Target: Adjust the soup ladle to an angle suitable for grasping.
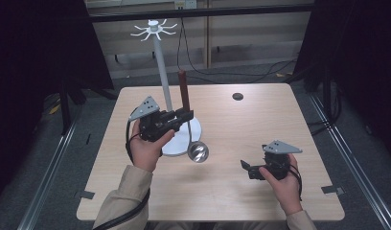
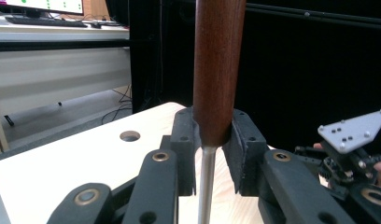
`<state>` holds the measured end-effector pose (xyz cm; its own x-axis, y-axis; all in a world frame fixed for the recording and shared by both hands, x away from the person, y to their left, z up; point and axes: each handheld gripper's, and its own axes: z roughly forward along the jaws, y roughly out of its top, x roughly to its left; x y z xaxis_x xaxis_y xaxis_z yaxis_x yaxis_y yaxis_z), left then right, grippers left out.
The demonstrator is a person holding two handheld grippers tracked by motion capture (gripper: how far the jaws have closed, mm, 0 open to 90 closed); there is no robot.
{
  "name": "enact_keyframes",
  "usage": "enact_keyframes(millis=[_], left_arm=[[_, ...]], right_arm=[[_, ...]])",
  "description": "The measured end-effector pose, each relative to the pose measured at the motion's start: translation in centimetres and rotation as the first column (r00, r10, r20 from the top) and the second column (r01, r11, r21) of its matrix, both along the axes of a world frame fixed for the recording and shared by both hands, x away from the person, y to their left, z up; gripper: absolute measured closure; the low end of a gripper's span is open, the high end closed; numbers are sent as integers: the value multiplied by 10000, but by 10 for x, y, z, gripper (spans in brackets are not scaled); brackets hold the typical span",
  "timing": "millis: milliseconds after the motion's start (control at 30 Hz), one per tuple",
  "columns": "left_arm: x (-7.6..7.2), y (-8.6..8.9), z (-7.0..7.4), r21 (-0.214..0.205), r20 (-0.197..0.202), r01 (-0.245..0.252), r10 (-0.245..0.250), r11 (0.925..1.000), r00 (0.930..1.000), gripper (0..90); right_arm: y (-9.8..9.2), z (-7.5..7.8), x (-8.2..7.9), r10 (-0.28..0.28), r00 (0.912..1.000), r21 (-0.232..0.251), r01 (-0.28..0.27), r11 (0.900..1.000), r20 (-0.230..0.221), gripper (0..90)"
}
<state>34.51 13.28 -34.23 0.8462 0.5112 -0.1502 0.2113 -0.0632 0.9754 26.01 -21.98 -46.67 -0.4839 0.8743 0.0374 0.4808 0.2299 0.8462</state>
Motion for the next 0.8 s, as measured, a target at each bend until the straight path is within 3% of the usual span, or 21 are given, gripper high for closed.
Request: enact_keyframes(millis=[233, 467, 600, 800], left_arm=[[8, 5, 11, -133, 48, -117, 118, 9998, 9999, 743], [15, 8, 23, -144, 127, -110, 112, 9998, 9999, 743], [19, 9, 28, -372, 67, -161, 164, 9992, 9998, 743], [25, 10, 35, -315, 108, -253, 256, 9992, 9996, 743]], right_arm=[[3, -7, 0, 125, 9994, -398, -138, 9991, -328, 12], [9, -16, 0, 284, 9971, -1228, -370, 9917, -705, 17], [10, -18, 0, 275, 9964, -1424, -387, 9890, -796, 19], [12, -21, 0, 265, 9953, -1640, -417, 9856, -935, 21]])
